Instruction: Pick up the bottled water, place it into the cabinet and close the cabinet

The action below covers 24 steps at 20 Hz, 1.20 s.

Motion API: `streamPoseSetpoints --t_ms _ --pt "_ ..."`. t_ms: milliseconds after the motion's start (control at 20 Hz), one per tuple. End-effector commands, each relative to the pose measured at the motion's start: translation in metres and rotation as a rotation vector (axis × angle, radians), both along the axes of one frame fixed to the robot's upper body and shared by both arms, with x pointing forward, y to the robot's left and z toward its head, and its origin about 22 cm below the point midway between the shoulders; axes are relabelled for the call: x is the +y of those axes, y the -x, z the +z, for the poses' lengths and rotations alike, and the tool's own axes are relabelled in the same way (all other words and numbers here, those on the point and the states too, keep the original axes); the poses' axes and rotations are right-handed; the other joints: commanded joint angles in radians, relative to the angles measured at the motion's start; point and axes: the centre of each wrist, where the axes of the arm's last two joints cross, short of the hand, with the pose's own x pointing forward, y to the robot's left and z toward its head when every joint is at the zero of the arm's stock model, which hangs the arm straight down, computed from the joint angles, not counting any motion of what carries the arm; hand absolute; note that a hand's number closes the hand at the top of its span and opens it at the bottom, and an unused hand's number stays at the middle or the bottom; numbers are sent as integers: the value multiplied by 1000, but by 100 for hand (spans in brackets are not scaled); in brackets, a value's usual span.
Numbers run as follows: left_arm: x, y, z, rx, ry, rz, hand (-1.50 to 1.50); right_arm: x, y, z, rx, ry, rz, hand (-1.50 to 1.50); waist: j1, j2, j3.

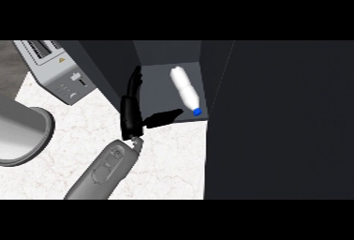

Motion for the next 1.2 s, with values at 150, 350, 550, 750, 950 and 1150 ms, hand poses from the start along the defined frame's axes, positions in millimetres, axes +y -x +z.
streamPoseSetpoints --t_ms 150,350,550,750,950,1150 --pt "27 -52 54 -107 113 -137 -150 -6 2 6 -5 12 -23 -150 6 26 -11" --pt "40 -52 64 -192 180 -213 -150 -6 1 -3 -19 13 -36 -150 26 20 -9" --pt "35 -50 41 -196 239 -275 -150 -5 15 10 -6 11 -10 -150 30 13 -8" --pt "44 -46 34 -219 302 -349 -150 -12 8 4 -2 24 -65 -150 57 8 -7" --pt "34 -41 24 -231 326 -370 -150 -10 12 11 -3 26 -63 -150 66 4 -6" --pt "34 -21 31 -228 361 -422 -150 14 13 22 1 11 -70 -150 80 0 -6"
